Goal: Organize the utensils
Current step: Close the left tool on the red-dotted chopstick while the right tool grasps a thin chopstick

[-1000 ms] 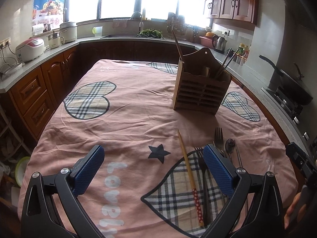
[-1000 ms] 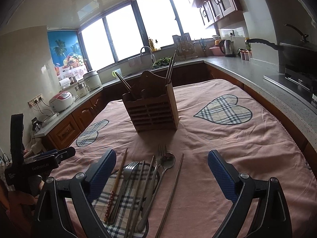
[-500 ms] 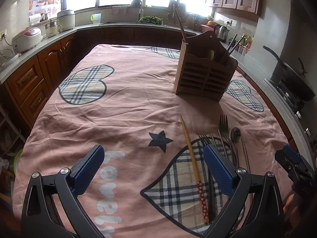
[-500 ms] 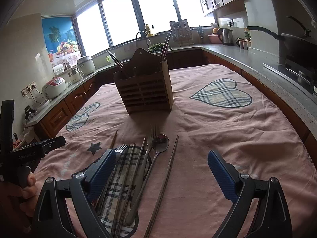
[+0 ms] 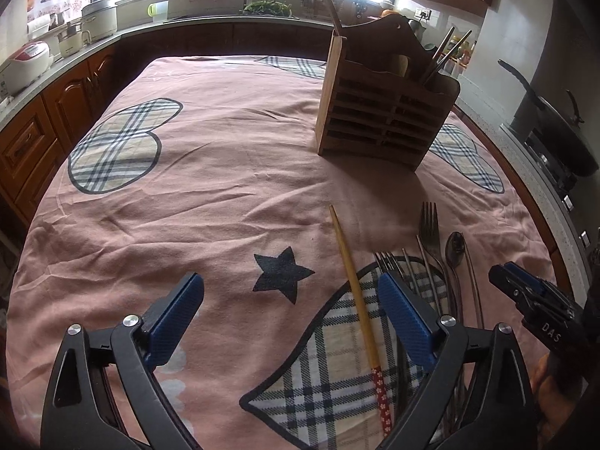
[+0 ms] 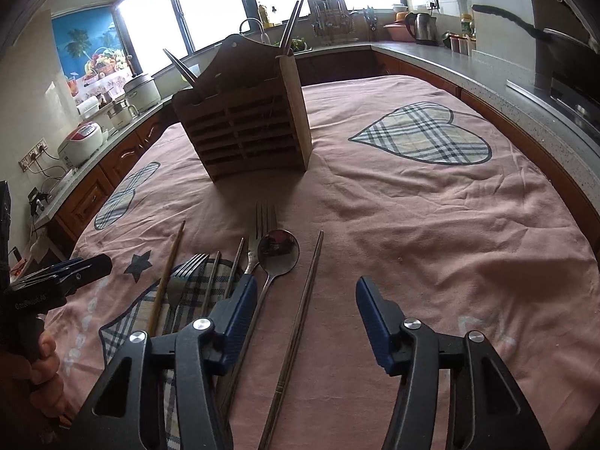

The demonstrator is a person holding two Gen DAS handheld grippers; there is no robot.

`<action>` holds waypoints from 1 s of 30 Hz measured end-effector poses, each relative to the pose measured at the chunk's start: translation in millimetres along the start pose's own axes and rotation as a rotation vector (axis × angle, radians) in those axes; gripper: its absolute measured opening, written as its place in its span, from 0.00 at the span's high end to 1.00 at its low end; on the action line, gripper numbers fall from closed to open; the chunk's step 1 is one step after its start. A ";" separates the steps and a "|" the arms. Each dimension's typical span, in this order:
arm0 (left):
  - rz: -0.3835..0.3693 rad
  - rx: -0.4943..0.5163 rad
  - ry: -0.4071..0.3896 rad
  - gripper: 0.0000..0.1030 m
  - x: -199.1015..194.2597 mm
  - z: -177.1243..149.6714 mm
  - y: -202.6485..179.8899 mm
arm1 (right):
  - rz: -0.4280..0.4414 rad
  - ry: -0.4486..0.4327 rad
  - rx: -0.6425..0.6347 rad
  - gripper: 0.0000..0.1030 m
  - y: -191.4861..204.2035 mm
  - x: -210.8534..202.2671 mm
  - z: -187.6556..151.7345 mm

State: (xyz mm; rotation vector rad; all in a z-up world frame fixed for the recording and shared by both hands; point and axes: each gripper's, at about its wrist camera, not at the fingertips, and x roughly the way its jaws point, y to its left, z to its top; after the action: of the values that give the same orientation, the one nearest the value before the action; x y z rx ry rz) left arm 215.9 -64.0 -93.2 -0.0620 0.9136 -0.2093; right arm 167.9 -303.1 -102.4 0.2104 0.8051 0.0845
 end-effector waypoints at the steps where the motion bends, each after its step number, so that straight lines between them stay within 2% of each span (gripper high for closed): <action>1: -0.008 0.006 0.012 0.16 4.6 3.1 -1.5 | -0.004 0.009 0.004 0.54 -1.8 4.5 1.4; 3: -0.013 0.015 0.027 0.19 13.0 8.7 -3.9 | -0.003 0.029 0.018 0.61 -5.0 12.8 4.3; 8: -0.020 0.028 0.058 0.22 32.1 19.4 -9.9 | -0.008 0.045 0.019 0.61 -7.0 23.3 12.4; 10: -0.030 0.028 0.079 0.28 40.8 22.5 -11.6 | -0.011 0.058 0.018 0.62 -7.8 29.0 14.8; 18: -0.057 0.065 0.141 0.52 70.2 32.1 -24.6 | -0.025 0.097 0.011 0.75 -10.6 45.9 18.4; 23: -0.029 0.140 0.135 0.55 79.2 35.1 -39.4 | -0.036 0.118 -0.022 0.76 -9.4 53.3 26.5; 30: -0.023 0.188 0.123 0.84 82.5 37.7 -47.4 | -0.096 0.122 -0.118 0.79 4.8 63.3 30.8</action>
State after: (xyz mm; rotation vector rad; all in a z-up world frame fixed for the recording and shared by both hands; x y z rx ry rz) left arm 287.3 -128.7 -127.7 0.1160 1.0123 -0.3226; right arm 233.9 -293.4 -125.3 0.0556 0.9276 0.0545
